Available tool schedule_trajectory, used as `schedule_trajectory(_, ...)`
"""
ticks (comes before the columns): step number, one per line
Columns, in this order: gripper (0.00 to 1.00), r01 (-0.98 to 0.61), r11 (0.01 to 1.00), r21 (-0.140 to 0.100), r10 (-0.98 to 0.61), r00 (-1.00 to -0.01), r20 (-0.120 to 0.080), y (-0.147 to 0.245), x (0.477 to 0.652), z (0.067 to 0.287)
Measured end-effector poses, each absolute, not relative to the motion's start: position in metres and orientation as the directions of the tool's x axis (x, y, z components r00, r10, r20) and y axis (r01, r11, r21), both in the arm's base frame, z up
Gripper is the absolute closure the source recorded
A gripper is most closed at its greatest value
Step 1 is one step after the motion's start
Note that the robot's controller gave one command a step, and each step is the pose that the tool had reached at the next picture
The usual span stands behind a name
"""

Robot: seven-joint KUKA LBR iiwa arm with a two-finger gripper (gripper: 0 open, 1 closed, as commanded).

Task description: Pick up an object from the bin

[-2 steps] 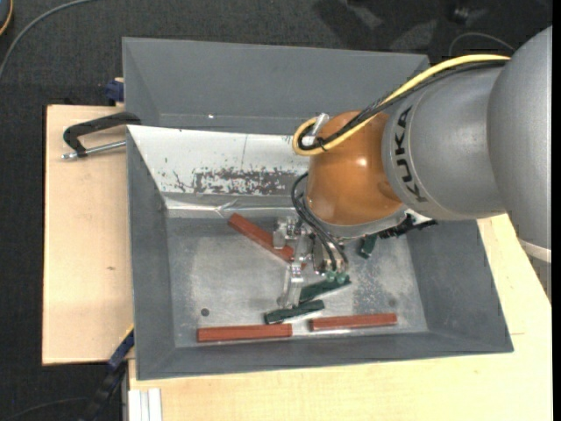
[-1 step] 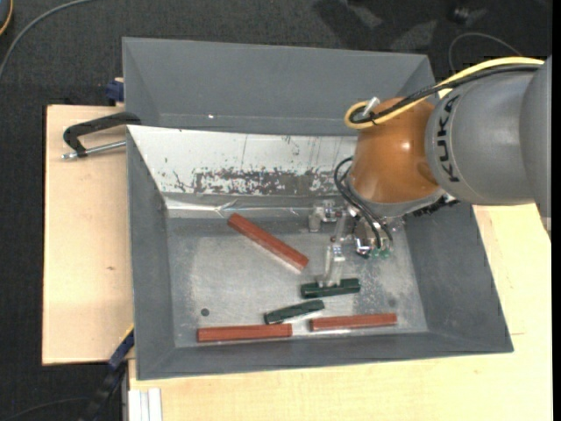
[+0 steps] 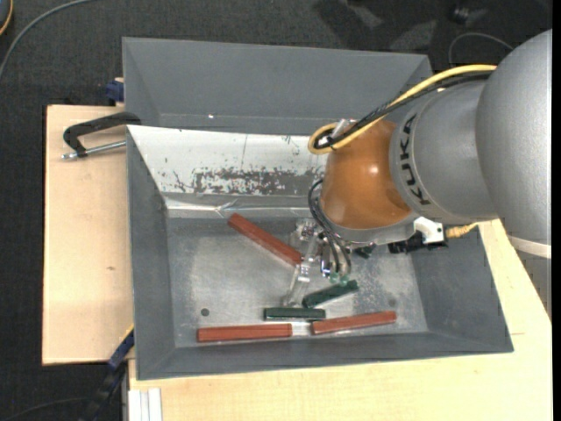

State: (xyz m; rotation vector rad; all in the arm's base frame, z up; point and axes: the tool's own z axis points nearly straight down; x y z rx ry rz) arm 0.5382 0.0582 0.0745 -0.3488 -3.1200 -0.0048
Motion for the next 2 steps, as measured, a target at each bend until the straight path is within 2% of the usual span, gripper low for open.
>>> schedule_trajectory(1,1.00,0.224,0.975,0.002,0.224,-0.975,0.000,0.056,0.539,0.075)
schedule_trajectory(2,1.00,0.181,0.983,0.005,0.181,-0.983,-0.015,0.054,0.548,0.276)
